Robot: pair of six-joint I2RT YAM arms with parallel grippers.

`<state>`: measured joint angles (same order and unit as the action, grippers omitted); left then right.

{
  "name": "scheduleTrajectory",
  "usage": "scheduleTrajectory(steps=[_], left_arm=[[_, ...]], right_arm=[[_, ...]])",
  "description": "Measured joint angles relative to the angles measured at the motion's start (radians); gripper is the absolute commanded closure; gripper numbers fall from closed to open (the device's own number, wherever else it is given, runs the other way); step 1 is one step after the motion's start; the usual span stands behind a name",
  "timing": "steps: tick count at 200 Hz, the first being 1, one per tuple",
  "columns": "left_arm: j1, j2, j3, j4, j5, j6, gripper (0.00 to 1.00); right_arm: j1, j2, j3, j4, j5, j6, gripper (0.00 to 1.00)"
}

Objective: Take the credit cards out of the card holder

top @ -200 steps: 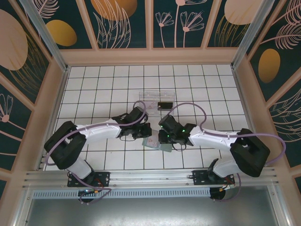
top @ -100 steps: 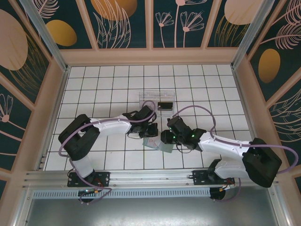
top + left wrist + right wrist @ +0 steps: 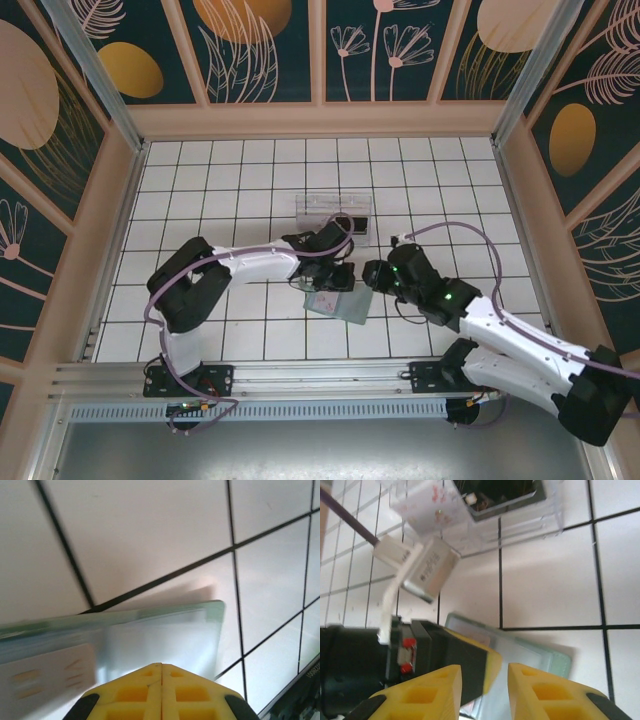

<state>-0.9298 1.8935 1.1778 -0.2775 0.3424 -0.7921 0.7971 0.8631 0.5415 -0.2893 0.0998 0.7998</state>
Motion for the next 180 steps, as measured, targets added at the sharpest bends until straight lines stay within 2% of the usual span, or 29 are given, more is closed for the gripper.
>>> scheduleTrajectory(steps=[34, 53, 81, 123, 180], left_arm=[[-0.027, 0.036, 0.019, -0.014, 0.013, 0.008, 0.9], [-0.026, 0.028, 0.019, -0.027, -0.018, 0.015, 0.89], [-0.007, -0.034, -0.012, -0.034, -0.069, 0.014, 0.86], [0.059, -0.164, -0.143, -0.018, -0.117, 0.006, 0.79], [0.081, -0.205, -0.259, -0.007, -0.138, 0.003, 0.73]], right_arm=[[-0.05, -0.033, -0.004, -0.016, -0.015, 0.02, 0.66], [-0.058, -0.011, -0.004, -0.013, -0.049, 0.023, 0.65], [-0.059, 0.066, -0.009, 0.022, -0.138, 0.04, 0.63], [-0.059, 0.183, -0.034, 0.127, -0.279, 0.082, 0.63], [-0.035, 0.392, -0.034, 0.27, -0.412, 0.124, 0.67]])
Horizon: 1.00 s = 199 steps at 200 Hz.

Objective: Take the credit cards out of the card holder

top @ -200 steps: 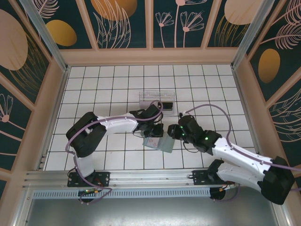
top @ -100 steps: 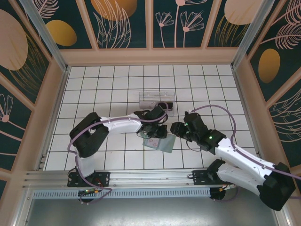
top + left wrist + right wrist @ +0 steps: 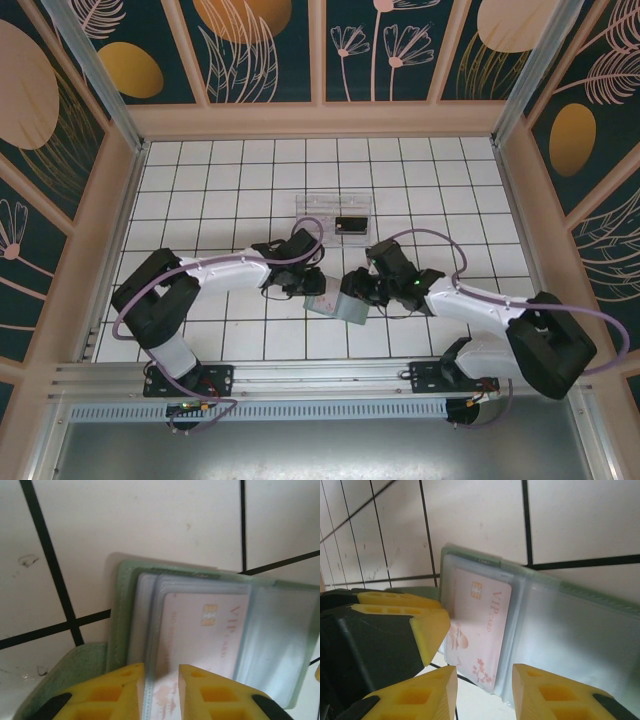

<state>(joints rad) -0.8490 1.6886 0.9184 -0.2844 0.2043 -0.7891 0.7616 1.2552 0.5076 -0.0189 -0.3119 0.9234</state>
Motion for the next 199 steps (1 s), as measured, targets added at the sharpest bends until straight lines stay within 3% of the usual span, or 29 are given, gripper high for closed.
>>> scheduleTrajectory(steps=[85, 199], left_arm=[[0.0, 0.001, -0.016, 0.043, -0.008, 0.006, 0.69], [0.006, 0.012, -0.025, 0.049, -0.018, 0.019, 0.83]], right_arm=[[0.011, 0.125, 0.0, 0.098, -0.042, 0.03, 0.69], [0.011, 0.185, -0.028, 0.184, -0.05, 0.056, 0.72]])
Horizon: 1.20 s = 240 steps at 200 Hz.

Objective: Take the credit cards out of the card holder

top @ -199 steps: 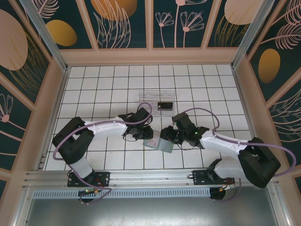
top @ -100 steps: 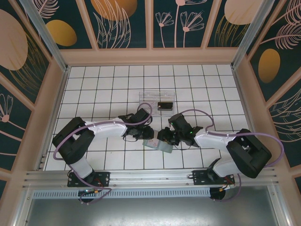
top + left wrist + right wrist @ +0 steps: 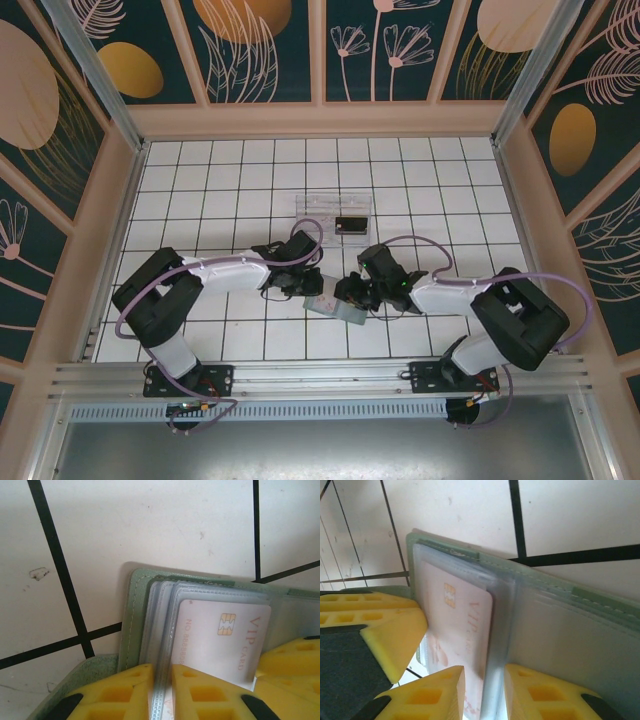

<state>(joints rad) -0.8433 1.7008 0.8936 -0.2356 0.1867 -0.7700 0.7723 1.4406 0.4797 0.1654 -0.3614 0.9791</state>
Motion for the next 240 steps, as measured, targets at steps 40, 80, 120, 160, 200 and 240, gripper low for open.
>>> scheduleTrajectory(steps=[40, 80, 120, 160, 200, 240], left_arm=[[0.0, 0.0, 0.0, 0.003, 0.007, 0.0, 0.87], [0.0, 0.002, -0.001, 0.01, 0.012, 0.0, 0.88], [0.001, 0.002, -0.002, 0.011, 0.014, 0.0, 0.88], [0.001, 0.002, -0.004, 0.018, 0.018, -0.001, 0.88], [0.001, 0.002, -0.005, 0.024, 0.026, -0.002, 0.88], [0.002, 0.002, -0.007, 0.027, 0.03, -0.011, 0.88]], right_arm=[[0.0, 0.005, -0.015, 0.056, -0.01, 0.004, 0.74], [0.0, 0.005, -0.033, 0.092, -0.014, 0.016, 0.77], [0.0, 0.002, -0.047, 0.109, -0.014, 0.023, 0.79], [0.0, -0.04, -0.055, 0.124, -0.014, 0.027, 0.8], [0.0, -0.053, -0.097, 0.184, -0.016, 0.05, 0.8], [0.0, -0.037, -0.12, 0.251, -0.026, 0.058, 0.8]])
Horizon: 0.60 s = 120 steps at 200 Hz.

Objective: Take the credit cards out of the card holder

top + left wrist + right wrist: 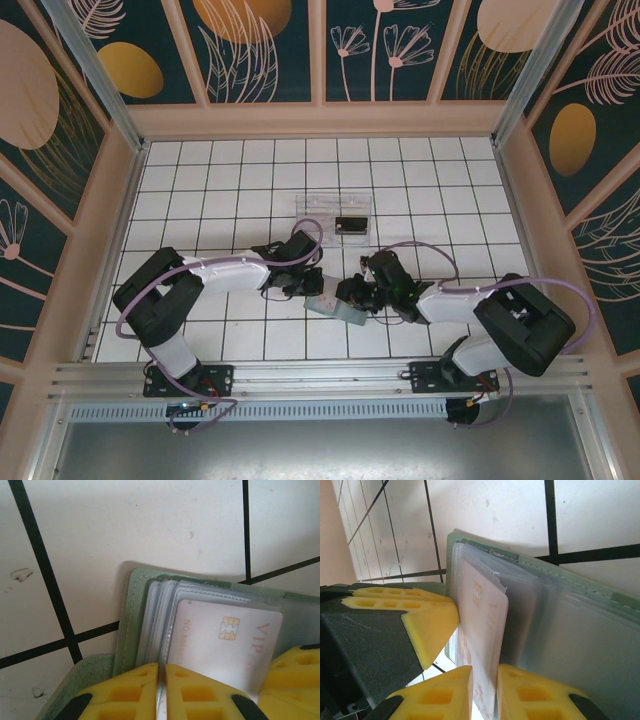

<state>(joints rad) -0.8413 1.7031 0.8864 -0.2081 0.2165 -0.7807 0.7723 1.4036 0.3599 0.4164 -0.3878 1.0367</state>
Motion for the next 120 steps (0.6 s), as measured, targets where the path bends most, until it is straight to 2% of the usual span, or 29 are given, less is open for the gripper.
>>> scheduleTrajectory(steps=[120], left_arm=[[0.0, 0.0, 0.0, 0.002, 0.004, -0.013, 0.88]], right_arm=[[0.0, 0.086, -0.047, 0.239, -0.039, 0.025, 0.77]])
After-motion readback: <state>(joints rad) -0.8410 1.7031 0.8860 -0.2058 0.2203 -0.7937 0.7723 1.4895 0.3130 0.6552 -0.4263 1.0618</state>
